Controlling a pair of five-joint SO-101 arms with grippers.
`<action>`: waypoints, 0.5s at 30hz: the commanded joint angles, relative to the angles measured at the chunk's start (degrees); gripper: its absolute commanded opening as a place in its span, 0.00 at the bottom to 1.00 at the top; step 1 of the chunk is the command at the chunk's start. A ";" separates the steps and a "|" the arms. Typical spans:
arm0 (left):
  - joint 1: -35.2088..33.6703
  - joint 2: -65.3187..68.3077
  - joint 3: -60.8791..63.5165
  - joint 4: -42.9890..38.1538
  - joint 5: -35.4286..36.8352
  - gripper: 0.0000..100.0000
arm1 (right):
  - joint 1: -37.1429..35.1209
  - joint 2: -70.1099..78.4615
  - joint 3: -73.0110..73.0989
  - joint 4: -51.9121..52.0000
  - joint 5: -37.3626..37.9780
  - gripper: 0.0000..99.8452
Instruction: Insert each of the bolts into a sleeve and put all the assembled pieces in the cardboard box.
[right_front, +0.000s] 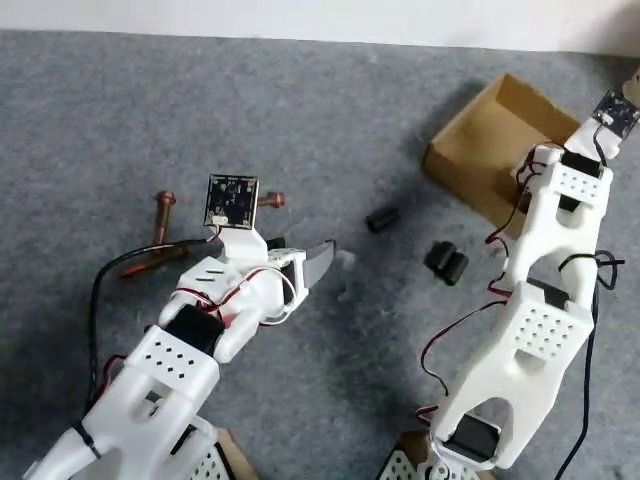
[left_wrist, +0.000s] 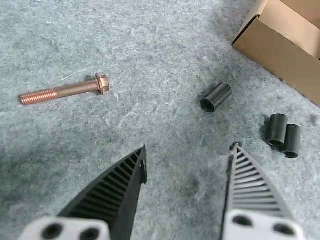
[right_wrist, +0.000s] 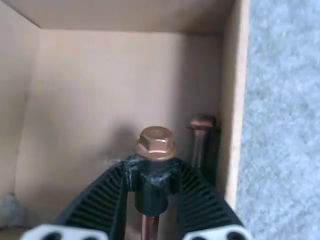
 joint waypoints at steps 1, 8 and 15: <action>-0.04 -0.57 -0.40 -1.05 0.09 0.25 | 0.31 -1.98 -6.29 3.30 -0.44 0.04; -0.13 -0.75 -0.40 -0.97 0.09 0.25 | -1.27 -1.63 -13.58 15.78 -0.79 0.30; -0.40 -0.75 -0.40 -0.97 0.09 0.25 | -3.65 -1.71 -18.95 20.00 -0.79 0.20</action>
